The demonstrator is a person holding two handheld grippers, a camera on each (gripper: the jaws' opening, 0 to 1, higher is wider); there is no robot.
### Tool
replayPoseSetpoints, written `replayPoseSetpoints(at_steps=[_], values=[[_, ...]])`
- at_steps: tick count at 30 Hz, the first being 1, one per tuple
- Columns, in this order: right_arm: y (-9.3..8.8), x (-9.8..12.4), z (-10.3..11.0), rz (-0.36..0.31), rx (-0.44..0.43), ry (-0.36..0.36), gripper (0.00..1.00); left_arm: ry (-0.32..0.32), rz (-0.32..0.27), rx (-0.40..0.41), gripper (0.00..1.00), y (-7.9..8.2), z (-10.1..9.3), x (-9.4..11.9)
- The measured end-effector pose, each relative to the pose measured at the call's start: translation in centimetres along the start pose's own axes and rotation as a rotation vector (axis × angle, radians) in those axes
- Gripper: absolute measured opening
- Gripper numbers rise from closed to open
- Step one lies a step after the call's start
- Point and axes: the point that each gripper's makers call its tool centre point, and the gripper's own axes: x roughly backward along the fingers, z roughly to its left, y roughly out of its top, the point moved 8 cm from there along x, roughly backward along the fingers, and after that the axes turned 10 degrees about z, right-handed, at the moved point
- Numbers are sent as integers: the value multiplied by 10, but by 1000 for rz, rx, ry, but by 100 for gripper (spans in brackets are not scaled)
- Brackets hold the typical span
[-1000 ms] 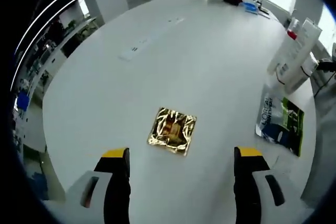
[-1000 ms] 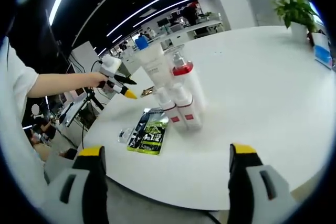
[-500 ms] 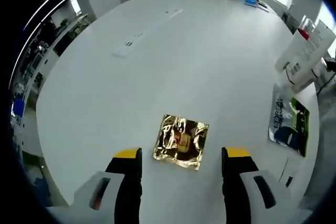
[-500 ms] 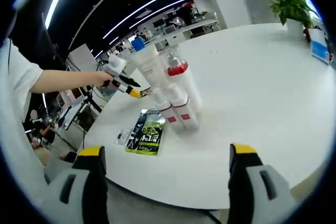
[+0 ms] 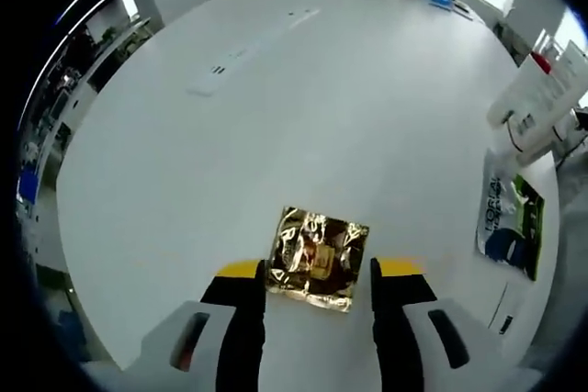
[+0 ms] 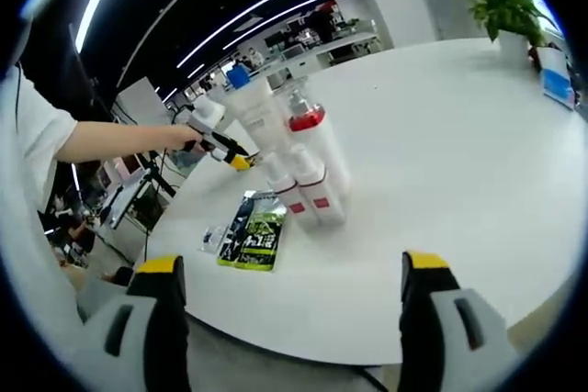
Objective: Arrange the skincare products in the storage area until every visible bottle or jar stands upright without overlapping.
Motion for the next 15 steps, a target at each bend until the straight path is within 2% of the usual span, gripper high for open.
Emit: replayPoseSetpoints(at_steps=[15], values=[[1,-1,0,4,-2,-8,98,-7,7,-9,37,6,3,-1]])
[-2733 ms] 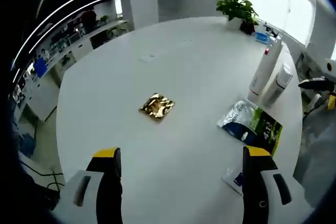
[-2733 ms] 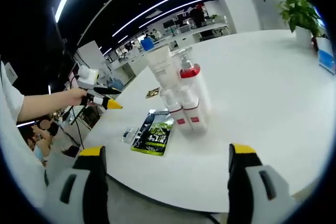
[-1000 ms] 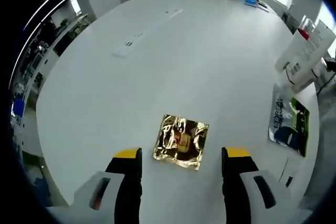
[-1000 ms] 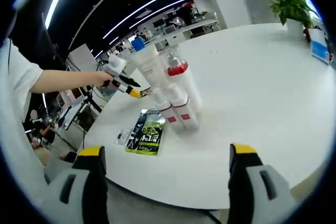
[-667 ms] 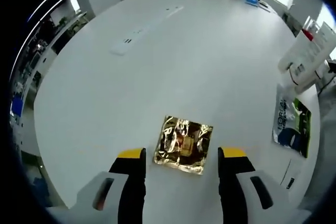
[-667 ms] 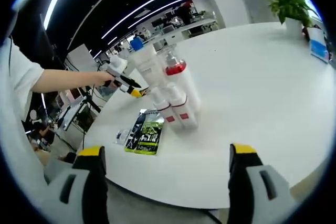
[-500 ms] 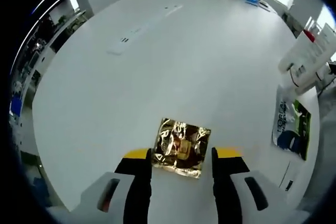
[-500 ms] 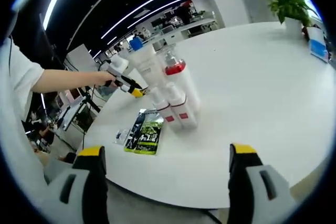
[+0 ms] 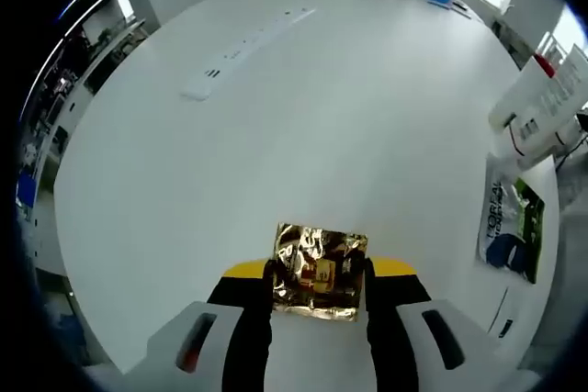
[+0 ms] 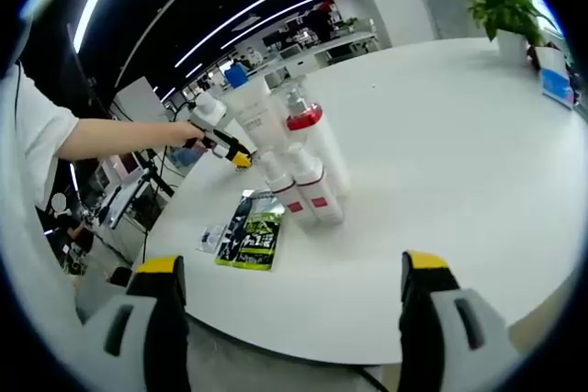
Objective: Arrange the skincare products in the storage area until every visible bottle or jar stands upright without overlapping.
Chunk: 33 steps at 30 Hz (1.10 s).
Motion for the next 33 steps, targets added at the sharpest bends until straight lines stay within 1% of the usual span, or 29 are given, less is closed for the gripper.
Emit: replayPoseSetpoints(at_steps=[6,7,8,9,11,15,18,21,22,25,28,29,30,31,32,33], values=[[0,0,0,-1,0,-3,98,-2,3,-4,36,0,-2,2],[0,0,0,-2,1,-4,98,-11,2,-4,25,0,-3,4],[0,0,0,-3,1,-4,98,-19,-12,-31,22,1,-3,5],[0,0,0,-3,1,-4,98,-14,-14,-15,20,1,-3,8],[1,0,0,-4,-1,-3,98,-6,-16,-30,18,1,-3,9],[1,0,0,-6,1,-2,98,-12,13,-56,21,-3,-6,8],[1,1,0,-9,0,-3,98,-11,26,-61,28,-4,-6,7],[1,1,1,-9,1,0,98,-45,25,-60,31,-5,-7,6],[1,1,1,-9,2,0,98,-52,30,-67,35,-6,-8,5],[1,1,0,-10,0,1,98,-47,48,-94,41,-8,-9,4],[1,1,0,-10,-1,1,98,-43,76,-125,42,-10,-11,3],[1,1,0,-10,-1,1,98,-23,86,-156,41,-9,-10,3],[1,1,0,-10,0,1,98,-17,88,-179,41,-8,-10,2],[1,1,0,-10,0,1,98,-30,89,-174,39,-7,-13,2],[1,1,0,-10,0,0,98,-28,91,-178,39,-7,-14,2],[1,1,0,-10,-1,0,98,-34,93,-199,37,-6,-15,3]])
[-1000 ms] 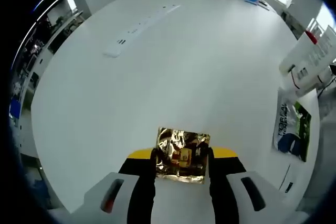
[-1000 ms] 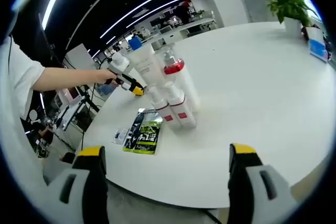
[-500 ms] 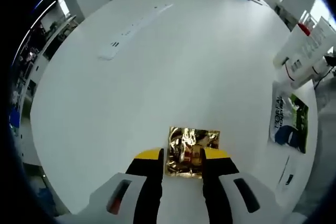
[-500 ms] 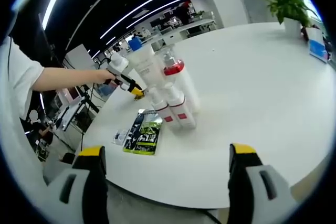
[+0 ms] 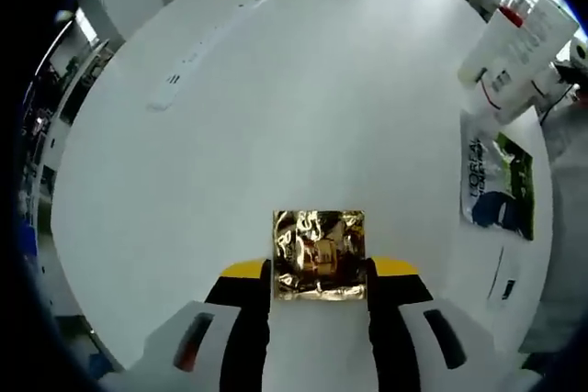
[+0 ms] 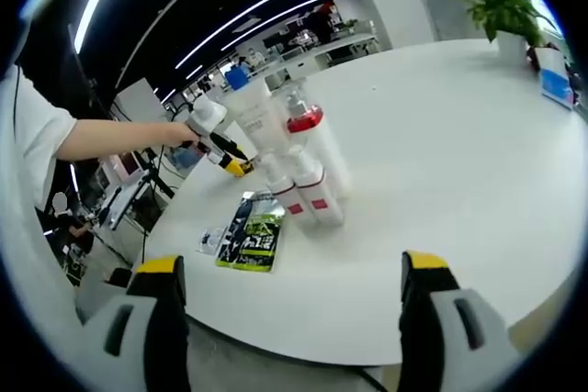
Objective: Arrange the skincare products in the storage area until every visible bottle or jar stands upright without overlapping.
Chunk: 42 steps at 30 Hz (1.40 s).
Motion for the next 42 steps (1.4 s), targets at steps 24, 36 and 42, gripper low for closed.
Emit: replayPoseSetpoints(at_steps=[24,36,42], values=[[1,0,0,-7,1,0,98,-14,38,-82,36,-1,-6,13],[2,0,1,-16,11,2,98,-38,61,-154,36,-6,-23,21],[2,1,1,-21,16,3,98,-50,63,-177,36,-7,-34,26]])
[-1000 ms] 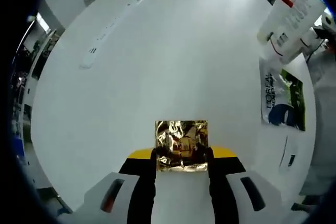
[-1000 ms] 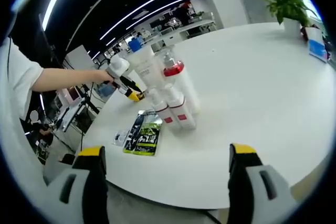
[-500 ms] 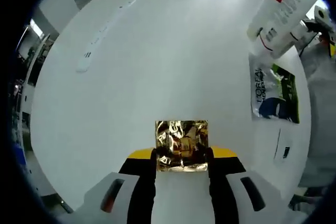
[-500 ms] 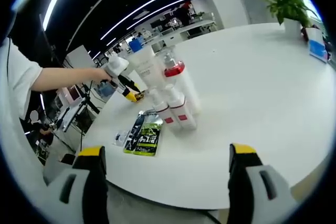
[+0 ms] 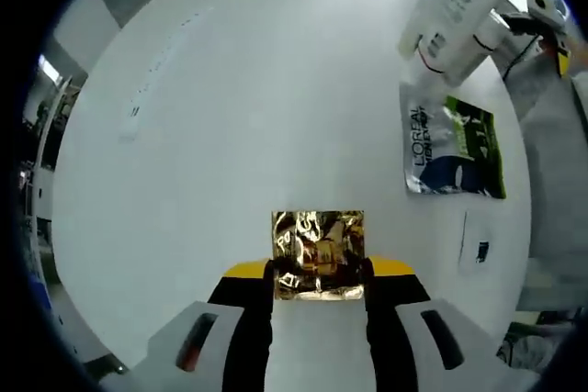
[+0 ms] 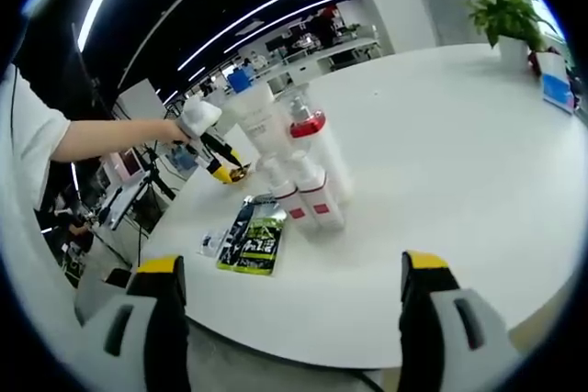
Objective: Arrange the skincare products in the storage area until every visible bottle or jar stands upright without overlapping.
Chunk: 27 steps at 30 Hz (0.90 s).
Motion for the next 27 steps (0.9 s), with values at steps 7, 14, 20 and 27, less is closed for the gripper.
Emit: replayPoseSetpoints(at_steps=[7,14,20,27], values=[[1,1,1,-6,8,3,98,-3,16,-37,36,-1,-14,0],[1,1,1,-12,14,7,98,-22,14,-59,36,-3,-34,-3],[1,1,2,-13,19,13,98,-34,11,-70,36,-4,-48,-6],[0,1,2,-14,20,15,98,-51,17,-93,36,-4,-67,-13]])
